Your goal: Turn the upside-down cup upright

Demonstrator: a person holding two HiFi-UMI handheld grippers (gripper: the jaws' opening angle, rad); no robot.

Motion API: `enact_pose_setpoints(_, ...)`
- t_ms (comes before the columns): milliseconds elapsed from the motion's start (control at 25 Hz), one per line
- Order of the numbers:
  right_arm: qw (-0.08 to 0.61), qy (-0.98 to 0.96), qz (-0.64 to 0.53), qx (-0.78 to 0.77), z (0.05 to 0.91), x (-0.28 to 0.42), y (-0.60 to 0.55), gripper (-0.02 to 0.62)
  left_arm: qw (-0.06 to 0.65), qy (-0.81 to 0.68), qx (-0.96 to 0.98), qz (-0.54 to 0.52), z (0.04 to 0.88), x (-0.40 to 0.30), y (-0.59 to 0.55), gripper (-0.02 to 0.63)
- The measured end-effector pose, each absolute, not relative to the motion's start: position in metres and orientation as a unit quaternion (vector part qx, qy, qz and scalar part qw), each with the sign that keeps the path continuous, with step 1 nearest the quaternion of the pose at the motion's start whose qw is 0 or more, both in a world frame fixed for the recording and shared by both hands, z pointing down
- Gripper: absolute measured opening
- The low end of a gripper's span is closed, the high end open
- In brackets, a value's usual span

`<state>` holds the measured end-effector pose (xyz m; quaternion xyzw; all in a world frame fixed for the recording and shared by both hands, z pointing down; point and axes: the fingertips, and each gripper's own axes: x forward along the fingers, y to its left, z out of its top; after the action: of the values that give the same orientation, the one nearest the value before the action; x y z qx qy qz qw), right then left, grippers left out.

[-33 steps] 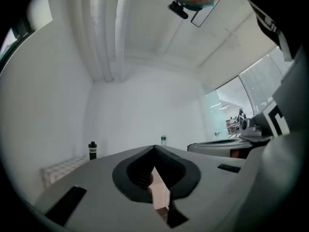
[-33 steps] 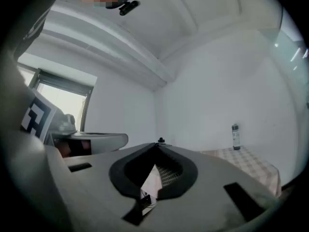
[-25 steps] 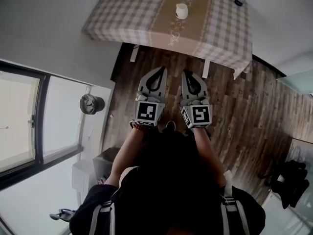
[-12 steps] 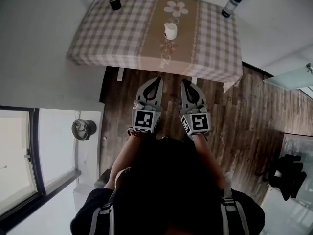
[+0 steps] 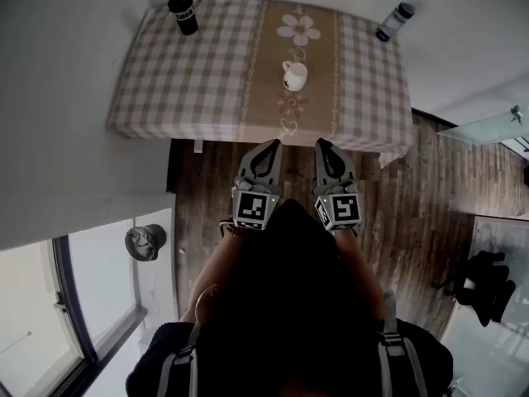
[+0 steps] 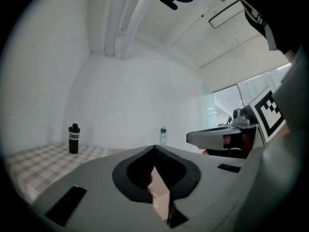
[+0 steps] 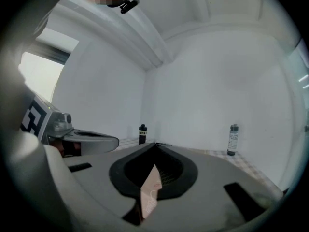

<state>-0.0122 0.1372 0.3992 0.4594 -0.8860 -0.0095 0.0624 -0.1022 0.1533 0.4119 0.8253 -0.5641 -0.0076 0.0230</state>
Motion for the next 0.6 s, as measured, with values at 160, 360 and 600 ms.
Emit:
enact_pose_setpoints(160,0.058,-0.884,0.002,0.464,0.402,-0.021,0.106,0.0,0.028,-0.558,0.829,0.006,0.417,-0.11,0.119,0.014)
enact_pose_setpoints(360,0.049,-0.884,0.016,0.464,0.413,-0.022,0.051,0.0,0.04,-0.546,0.836,0.027,0.431,-0.111,0.064,0.035)
enact_pose_setpoints(600,0.017,-0.885,0.043,0.463,0.432,-0.008,-0.034,0.0,0.042,-0.53,0.84,0.109,0.471,-0.101,-0.007,0.082)
